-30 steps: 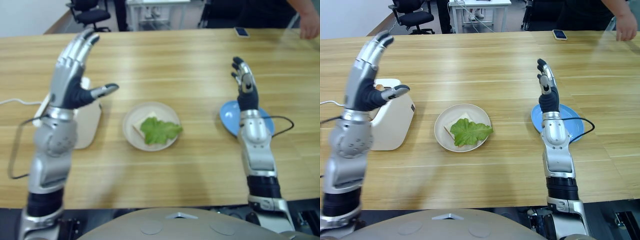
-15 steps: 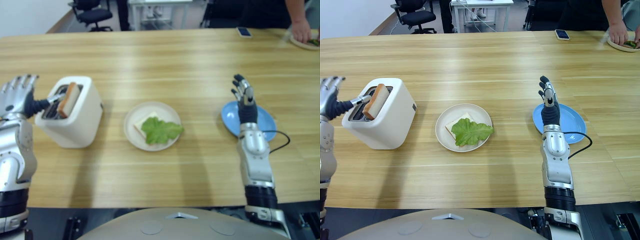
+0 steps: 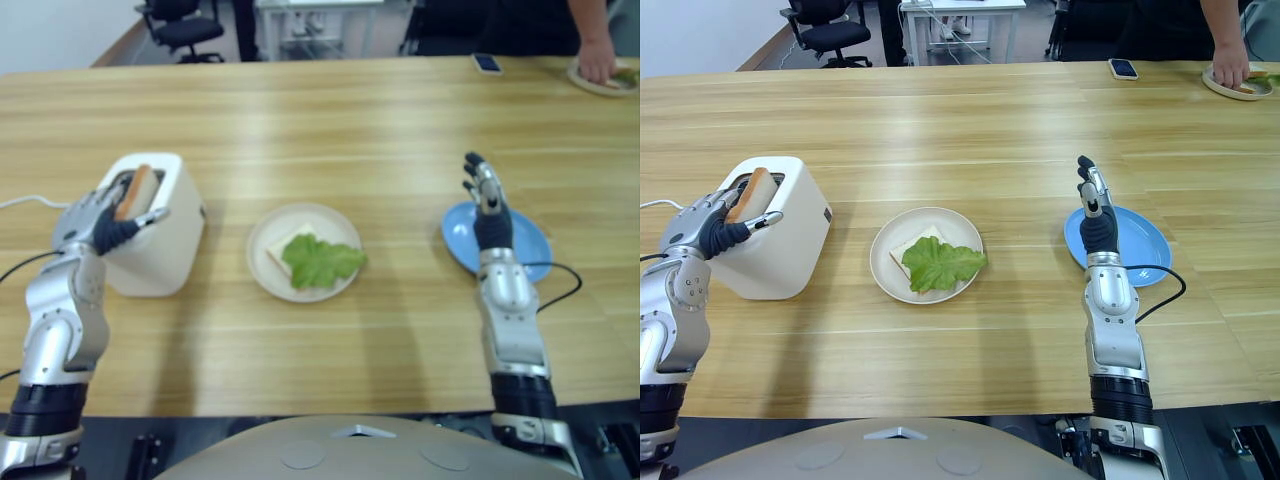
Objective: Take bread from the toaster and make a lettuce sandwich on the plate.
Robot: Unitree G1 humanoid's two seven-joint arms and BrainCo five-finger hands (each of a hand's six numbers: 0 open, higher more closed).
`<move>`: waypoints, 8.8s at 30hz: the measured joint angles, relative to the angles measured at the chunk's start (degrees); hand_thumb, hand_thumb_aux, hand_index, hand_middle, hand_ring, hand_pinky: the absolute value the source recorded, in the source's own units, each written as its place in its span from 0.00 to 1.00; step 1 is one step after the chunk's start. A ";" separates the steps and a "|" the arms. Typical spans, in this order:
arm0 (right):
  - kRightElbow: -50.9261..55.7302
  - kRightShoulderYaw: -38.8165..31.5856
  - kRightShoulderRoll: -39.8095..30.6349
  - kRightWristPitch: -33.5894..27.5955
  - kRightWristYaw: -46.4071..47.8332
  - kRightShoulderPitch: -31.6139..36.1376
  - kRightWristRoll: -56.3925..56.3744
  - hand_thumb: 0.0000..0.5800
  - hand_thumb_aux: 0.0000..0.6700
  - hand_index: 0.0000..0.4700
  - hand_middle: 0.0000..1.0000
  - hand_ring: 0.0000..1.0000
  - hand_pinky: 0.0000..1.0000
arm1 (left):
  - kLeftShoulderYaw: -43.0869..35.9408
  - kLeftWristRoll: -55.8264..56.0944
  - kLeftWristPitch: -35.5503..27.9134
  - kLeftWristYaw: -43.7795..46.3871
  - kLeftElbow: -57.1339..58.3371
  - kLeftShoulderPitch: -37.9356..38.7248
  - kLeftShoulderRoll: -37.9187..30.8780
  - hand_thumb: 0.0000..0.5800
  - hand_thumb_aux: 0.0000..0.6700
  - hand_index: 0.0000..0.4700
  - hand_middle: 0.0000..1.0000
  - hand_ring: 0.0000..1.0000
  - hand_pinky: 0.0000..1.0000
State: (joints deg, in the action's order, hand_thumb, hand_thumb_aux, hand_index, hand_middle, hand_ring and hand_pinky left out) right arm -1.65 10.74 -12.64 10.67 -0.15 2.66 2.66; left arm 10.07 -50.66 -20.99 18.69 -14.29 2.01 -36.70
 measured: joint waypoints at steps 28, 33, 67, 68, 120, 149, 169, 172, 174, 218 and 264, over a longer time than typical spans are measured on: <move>2.10 -0.21 -0.01 1.16 0.01 -0.49 1.78 0.00 0.00 0.00 0.00 0.00 0.00 | 8.31 12.36 5.96 -17.96 -9.17 -4.33 4.35 1.00 1.00 0.98 1.00 1.00 1.00; 3.05 -0.80 0.04 1.48 -0.07 -0.51 2.24 0.00 0.00 0.00 0.00 0.00 0.00 | 16.40 19.01 13.23 -24.25 -19.45 -8.89 6.12 1.00 1.00 0.98 1.00 1.00 1.00; 5.43 -0.16 0.53 4.24 -2.88 -3.48 3.57 0.00 0.00 0.00 0.00 0.00 0.00 | -20.46 45.72 25.55 3.31 30.94 -22.41 23.77 1.00 1.00 0.98 1.00 1.00 1.00; 5.43 -0.50 0.66 4.34 -2.89 -3.97 3.79 0.00 0.00 0.00 0.00 0.00 0.00 | -20.48 45.73 25.78 3.64 31.79 -22.53 23.78 1.00 1.00 0.98 1.00 1.00 1.00; 37.76 -51.41 -5.78 7.84 -22.83 23.99 64.58 0.00 0.00 0.00 0.00 0.00 0.00 | -25.19 30.63 26.51 -8.63 54.32 -26.66 21.42 1.00 1.00 0.98 1.00 1.00 1.00; 32.45 -57.22 -0.77 6.74 -18.39 19.93 65.43 0.00 0.00 0.00 0.00 0.00 0.00 | -18.94 17.68 26.08 -29.82 22.10 -20.57 16.55 0.00 0.00 0.00 0.00 0.00 0.00; 11.56 -47.98 -13.07 6.26 -19.48 11.63 59.46 0.00 0.00 0.00 0.00 0.00 0.00 | -12.59 28.55 23.92 -20.32 1.72 -4.98 16.83 0.00 0.00 0.00 0.00 0.00 0.00; 2.91 -41.24 -15.04 6.13 -20.88 9.30 56.48 0.00 0.00 0.00 0.00 0.00 0.00 | -11.19 32.85 23.23 -14.31 -1.61 -2.48 14.37 0.00 0.00 0.00 0.00 0.00 0.00; -1.89 -38.04 -15.27 6.76 -21.30 7.33 54.00 0.00 0.00 0.00 0.00 0.00 0.00 | -9.84 35.60 21.95 -10.59 -3.85 -0.97 12.51 0.00 0.00 0.00 0.00 0.00 0.00; -19.76 -29.40 -22.15 -8.16 26.43 -15.08 45.42 1.00 1.00 0.98 1.00 1.00 1.00 | -24.83 14.98 -4.81 21.72 -11.43 13.70 -8.81 1.00 1.00 0.98 1.00 1.00 1.00; 33.47 -41.45 -10.79 3.20 -3.91 20.06 45.22 0.00 0.00 0.00 0.00 0.00 0.00 | -27.12 17.73 4.91 -8.57 36.95 -24.13 25.53 0.00 0.00 0.00 0.00 0.00 0.00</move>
State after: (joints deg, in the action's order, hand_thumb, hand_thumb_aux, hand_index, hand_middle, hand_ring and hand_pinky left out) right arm 31.82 -30.72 -23.43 13.87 -4.06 22.71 47.88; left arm -17.05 -32.93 -16.08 10.12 22.66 -22.12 -11.16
